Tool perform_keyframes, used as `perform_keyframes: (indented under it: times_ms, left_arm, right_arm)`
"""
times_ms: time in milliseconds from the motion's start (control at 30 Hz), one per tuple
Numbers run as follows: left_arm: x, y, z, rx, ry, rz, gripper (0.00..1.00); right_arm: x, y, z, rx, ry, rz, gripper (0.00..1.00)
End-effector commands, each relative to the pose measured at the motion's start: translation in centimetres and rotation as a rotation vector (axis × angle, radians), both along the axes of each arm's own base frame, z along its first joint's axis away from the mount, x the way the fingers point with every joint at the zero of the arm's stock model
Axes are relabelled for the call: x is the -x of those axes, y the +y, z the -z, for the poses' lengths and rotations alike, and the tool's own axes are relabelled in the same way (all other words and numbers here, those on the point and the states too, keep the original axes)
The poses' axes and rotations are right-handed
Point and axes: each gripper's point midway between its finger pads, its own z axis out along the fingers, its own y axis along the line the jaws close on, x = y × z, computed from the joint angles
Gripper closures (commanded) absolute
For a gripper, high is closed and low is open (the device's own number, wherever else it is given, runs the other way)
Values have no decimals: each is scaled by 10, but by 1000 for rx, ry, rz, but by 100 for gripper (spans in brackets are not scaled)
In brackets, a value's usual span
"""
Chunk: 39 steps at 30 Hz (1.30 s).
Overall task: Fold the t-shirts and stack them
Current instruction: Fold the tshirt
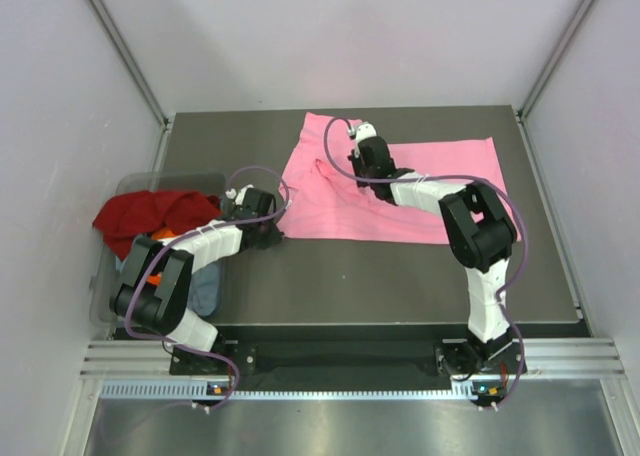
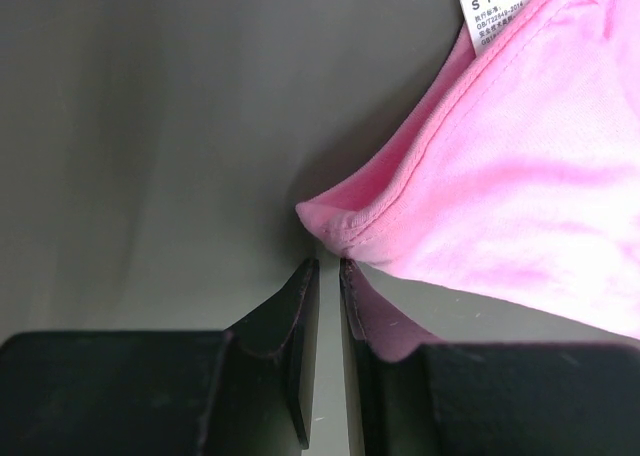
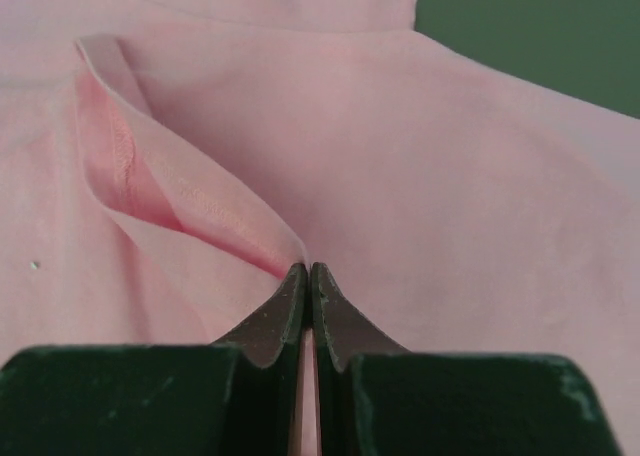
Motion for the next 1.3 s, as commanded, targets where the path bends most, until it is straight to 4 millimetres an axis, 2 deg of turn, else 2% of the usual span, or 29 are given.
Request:
perform_keyframes:
  times_ms: [0, 233, 300, 433, 567, 667, 700, 800, 867, 933, 1000, 1033, 1067, 1167, 1200, 1267]
  left_arm:
    - [19, 16, 20, -76, 71, -15, 80]
    - [23, 19, 28, -93, 96, -23, 80]
    - [23, 20, 26, -96, 91, -27, 80]
    - [24, 21, 24, -102, 89, -27, 80]
    - [25, 24, 20, -111, 84, -33, 80]
    - [26, 27, 20, -123, 79, -41, 80]
    - [27, 28, 21, -127, 82, -46, 80]
    - [29, 27, 21, -121, 86, -49, 80]
    - [30, 24, 20, -107, 86, -40, 80]
    - [26, 21, 8, -97, 66, -33, 80]
    - [22, 20, -8, -95, 40, -21, 79]
    - [13, 17, -22, -87, 4, -16, 78]
    - [8, 15, -36, -74, -30, -3, 77]
    - [-7, 5, -69, -66, -110, 72, 68]
    - [-10, 5, -75, -76, -126, 95, 59]
    - [-17, 1, -83, -71, -158, 118, 55]
  right_arm:
    - [-21, -3, -33, -63, -73, 31, 100]
    - [-29, -12, -21, -48, -47, 74, 100]
    - [-31, -21, -17, -51, -36, 133, 100]
    - [-30, -24, -13, -74, -26, 171, 97]
    - [-35, -41, -11, -48, -13, 277, 97]
    - [-40, -50, -17, -47, -21, 319, 93]
    - [-41, -52, -20, -49, -26, 325, 88]
    - [-34, -64, -17, -38, 9, 372, 82]
    - [-27, -71, -23, -48, 20, 402, 79]
    - [-23, -69, -37, -62, 15, 397, 76]
    - [-10, -75, -33, -41, 84, 420, 76]
    - [-5, -77, -39, -50, 94, 432, 76]
    - [6, -83, -36, -41, 137, 459, 76]
    - [28, -105, -46, -54, 195, 531, 75]
    - [33, -111, -50, -63, 207, 549, 72]
    - [48, -131, -61, -96, 242, 596, 70]
